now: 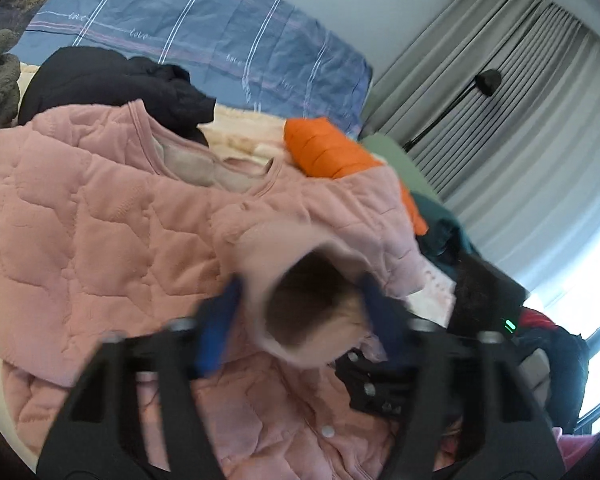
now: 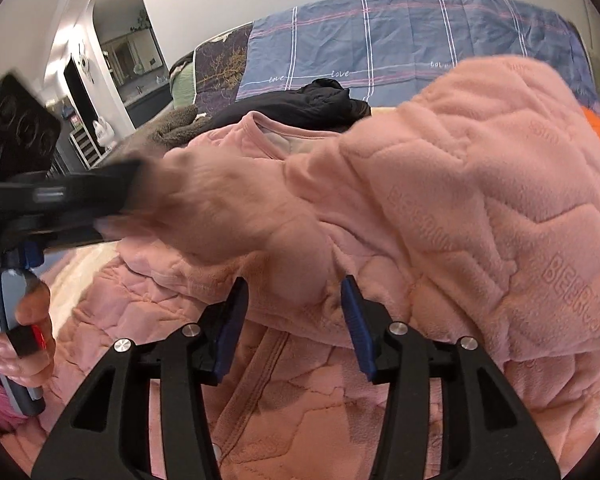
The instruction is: Fold large clothes
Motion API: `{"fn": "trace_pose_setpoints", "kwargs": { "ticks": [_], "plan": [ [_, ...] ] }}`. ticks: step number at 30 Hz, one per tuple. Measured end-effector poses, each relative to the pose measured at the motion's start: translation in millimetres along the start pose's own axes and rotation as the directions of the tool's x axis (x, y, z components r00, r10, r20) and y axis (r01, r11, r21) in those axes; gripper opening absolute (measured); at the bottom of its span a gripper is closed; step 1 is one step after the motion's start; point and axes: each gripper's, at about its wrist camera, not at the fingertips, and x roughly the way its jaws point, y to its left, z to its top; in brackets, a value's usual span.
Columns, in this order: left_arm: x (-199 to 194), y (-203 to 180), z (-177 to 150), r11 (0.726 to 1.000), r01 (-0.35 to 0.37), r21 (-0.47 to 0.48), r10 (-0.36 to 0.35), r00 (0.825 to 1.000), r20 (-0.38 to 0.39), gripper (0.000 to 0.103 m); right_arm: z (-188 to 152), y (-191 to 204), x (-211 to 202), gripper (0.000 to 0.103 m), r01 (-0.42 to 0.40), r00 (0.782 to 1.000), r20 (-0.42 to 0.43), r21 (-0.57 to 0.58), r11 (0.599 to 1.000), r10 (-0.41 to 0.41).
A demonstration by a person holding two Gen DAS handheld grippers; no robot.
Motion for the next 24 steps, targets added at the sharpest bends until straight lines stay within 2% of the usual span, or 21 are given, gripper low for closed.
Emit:
{"fn": "trace_pose_setpoints", "kwargs": {
  "ticks": [1,2,4,8,10,12,13,14,16,17,19,20,21,24],
  "plan": [
    [3.0,-1.3,2.4,1.0,-0.012,-0.004,0.012,1.0,-0.002,0.02,-0.2,3.4,-1.8,0.051,0.008,1.0,0.0,-0.019,1.0,-0.008],
    [2.7,-1.3,4.0,1.0,-0.029,-0.004,0.029,1.0,-0.002,0.009,0.2,7.4,-6.3,0.052,0.012,1.0,-0.001,-0.046,0.999,-0.012],
    [-4.1,-4.0,10.2,0.996,-0.087,0.008,0.087,0.996,0.025,0.003,2.5,8.9,-15.5,0.052,0.011,1.0,0.008,-0.067,0.998,-0.01],
    [-45.9,-13.8,33.9,0.987,-0.148,0.062,0.137,0.98,0.145,0.003,17.8,-15.6,-61.1,0.055,0.014,0.993,0.117,-0.002,1.0,-0.013],
    [-76.5,-15.4,49.6,0.976,-0.199,0.084,0.175,0.956,0.235,0.003,23.8,-34.1,-81.8,0.058,0.028,0.984,0.175,0.053,0.998,-0.037],
    [-95.5,-7.4,58.9,0.965,-0.249,0.081,0.218,0.935,0.279,0.003,27.8,-58.4,-98.3,0.061,0.076,0.971,0.217,0.118,0.99,-0.101],
    [-102.4,3.5,60.6,0.951,-0.304,0.066,0.273,0.918,0.288,0.003,27.6,-65.0,-100.0,0.062,0.093,0.968,0.219,0.134,0.987,-0.121],
    [-103.0,15.4,59.8,0.935,-0.351,0.056,0.323,0.904,0.282,0.003,26.0,-76.2,-99.0,0.062,0.123,0.966,0.207,0.163,0.979,-0.156],
    [-93.5,45.7,52.7,0.915,-0.403,0.019,0.389,0.895,0.219,0.004,20.5,-88.0,-90.8,0.062,0.159,0.968,0.162,0.193,0.968,-0.192],
    [-87.7,58.5,47.7,0.895,-0.446,-0.008,0.439,0.877,0.195,0.004,15.6,-92.4,-77.7,0.062,0.203,0.968,0.108,0.186,0.961,-0.225],
    [-77.0,86.5,32.6,0.822,-0.566,-0.069,0.569,0.81,0.142,0.006,6.6,-94.6,-52.9,0.061,0.304,0.952,-0.004,0.142,0.942,-0.307],
    [-76.0,92.5,27.6,0.805,-0.587,-0.083,0.593,0.794,0.134,0.006,3.3,-94.4,-43.9,0.061,0.329,0.944,-0.035,0.127,0.936,-0.327],
    [-77.3,96.4,23.1,0.795,-0.599,-0.096,0.607,0.783,0.135,0.006,-0.9,-93.9,-38.3,0.061,0.345,0.939,-0.051,0.116,0.931,-0.341],
    [-87.2,79.9,20.2,0.805,-0.588,-0.075,0.591,0.784,0.189,0.006,2.8,-88.5,-43.1,0.061,0.368,0.93,-0.033,0.103,0.924,-0.367]
  ]
}}
